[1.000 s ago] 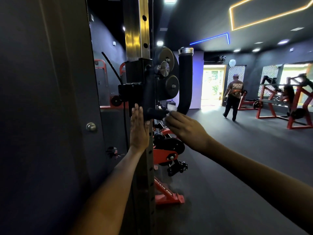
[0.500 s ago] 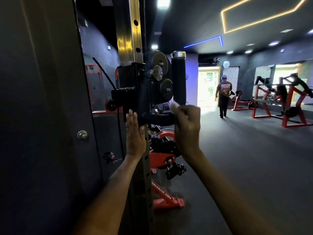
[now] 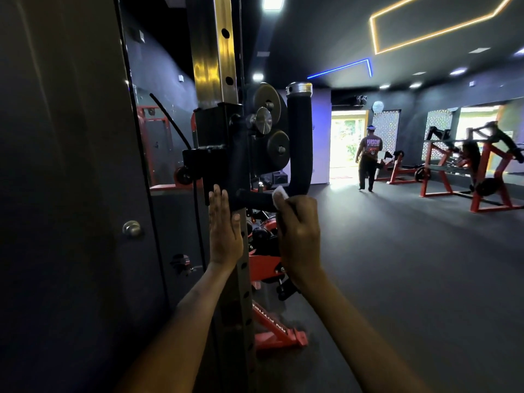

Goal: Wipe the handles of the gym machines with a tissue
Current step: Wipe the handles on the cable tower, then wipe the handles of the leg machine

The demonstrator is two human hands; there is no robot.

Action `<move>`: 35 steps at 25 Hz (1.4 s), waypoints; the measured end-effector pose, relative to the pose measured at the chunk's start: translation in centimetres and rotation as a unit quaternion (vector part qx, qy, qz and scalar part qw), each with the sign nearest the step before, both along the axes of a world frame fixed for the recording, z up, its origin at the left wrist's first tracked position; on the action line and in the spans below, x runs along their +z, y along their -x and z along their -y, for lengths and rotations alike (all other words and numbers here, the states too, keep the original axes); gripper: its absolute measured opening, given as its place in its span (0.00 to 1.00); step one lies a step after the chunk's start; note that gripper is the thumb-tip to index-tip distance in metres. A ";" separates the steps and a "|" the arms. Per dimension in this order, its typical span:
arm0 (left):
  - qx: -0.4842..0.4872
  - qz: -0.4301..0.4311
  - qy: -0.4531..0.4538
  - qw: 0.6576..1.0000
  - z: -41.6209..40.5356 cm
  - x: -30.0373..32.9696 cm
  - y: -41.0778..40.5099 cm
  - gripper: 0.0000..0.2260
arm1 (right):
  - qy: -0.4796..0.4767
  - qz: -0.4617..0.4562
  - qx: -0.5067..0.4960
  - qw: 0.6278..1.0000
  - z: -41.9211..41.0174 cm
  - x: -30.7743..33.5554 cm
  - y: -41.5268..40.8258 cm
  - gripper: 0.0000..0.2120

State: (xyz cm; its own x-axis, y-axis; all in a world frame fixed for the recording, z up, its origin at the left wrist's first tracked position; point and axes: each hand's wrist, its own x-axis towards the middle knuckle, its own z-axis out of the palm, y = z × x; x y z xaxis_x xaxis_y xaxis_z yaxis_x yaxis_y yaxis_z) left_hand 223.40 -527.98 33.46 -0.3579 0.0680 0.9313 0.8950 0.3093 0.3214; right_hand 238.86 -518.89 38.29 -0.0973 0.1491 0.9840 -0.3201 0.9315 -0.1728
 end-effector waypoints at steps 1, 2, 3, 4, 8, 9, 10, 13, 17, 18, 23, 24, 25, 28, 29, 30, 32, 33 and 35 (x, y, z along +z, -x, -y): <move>0.000 0.001 0.000 1.000 0.1 0.1 -0.1 0.24 | -0.062 0.032 0.011 0.998 -0.2 -1.5 0.6 0.11; -0.002 0.002 0.002 1.000 0.1 0.2 -0.2 0.24 | -0.099 0.060 0.018 0.993 -0.8 -2.8 0.8 0.11; -0.003 0.005 0.002 1.000 0.0 0.1 -0.3 0.23 | -0.073 0.072 0.031 0.994 -1.3 -3.7 0.7 0.09; -0.004 0.012 0.001 1.000 -0.2 0.0 -0.4 0.23 | 0.021 0.048 0.062 0.997 -1.6 -4.0 0.2 0.07; -0.012 0.007 -0.024 1.000 -0.9 -0.3 0.0 0.23 | 0.255 -0.165 0.135 0.943 -1.4 -1.1 -0.3 0.09; -0.014 0.009 -0.025 1.000 -1.0 -0.4 0.1 0.23 | 0.246 -0.174 0.150 0.942 -1.1 -0.6 0.1 0.09; -0.014 0.010 -0.025 1.000 -1.0 -0.6 0.1 0.23 | 0.248 -0.177 0.171 0.937 -0.8 -0.5 0.6 0.09; -0.012 -0.005 -0.032 0.999 -0.9 -0.9 0.3 0.24 | 0.313 -0.151 0.250 0.904 0.3 -2.2 1.9 0.09; -0.022 -0.014 -0.032 0.999 -0.8 -1.2 0.3 0.24 | 0.418 -0.047 0.312 0.852 2.9 -3.3 5.0 0.06; -0.028 -0.012 -0.034 0.999 -0.7 -1.2 0.4 0.24 | 0.452 -0.019 0.317 0.834 3.4 -3.1 6.0 0.06; -0.026 -0.020 -0.024 0.999 -0.6 -1.0 0.1 0.24 | 0.458 0.100 0.322 0.823 1.9 -1.7 7.2 0.11; -0.017 -0.012 -0.011 1.000 -0.5 -0.8 -0.2 0.24 | 0.433 0.109 0.288 0.847 0.9 -1.8 6.5 0.08; -0.002 0.000 0.002 1.000 -0.4 -0.7 -0.6 0.24 | 0.405 0.120 0.244 0.873 -0.4 -2.3 5.6 0.06; 0.048 0.089 0.029 0.994 -0.3 -0.3 -3.3 0.25 | 0.321 0.185 0.125 0.920 -4.8 -5.2 2.5 0.04; 0.058 0.120 0.025 0.991 -0.4 -0.1 -4.7 0.26 | 0.310 0.225 0.107 0.917 -5.9 -6.1 1.3 0.04; 0.065 0.147 0.013 0.987 -0.6 -0.3 -6.0 0.27 | 0.301 0.267 0.095 0.911 -6.8 -6.9 0.1 0.06; 0.080 0.214 0.014 0.974 -1.5 -1.5 -9.7 0.27 | 0.275 0.318 0.064 0.905 -8.4 -7.9 -2.8 0.07; 0.094 0.247 0.049 0.963 -2.2 -2.3 -11.5 0.27 | 0.266 0.333 0.048 0.904 -9.3 -8.2 -4.1 0.06; 0.124 0.297 0.180 0.930 -3.9 -3.5 -14.8 0.24 | 0.234 0.366 0.012 0.901 -11.1 -8.1 -6.6 0.05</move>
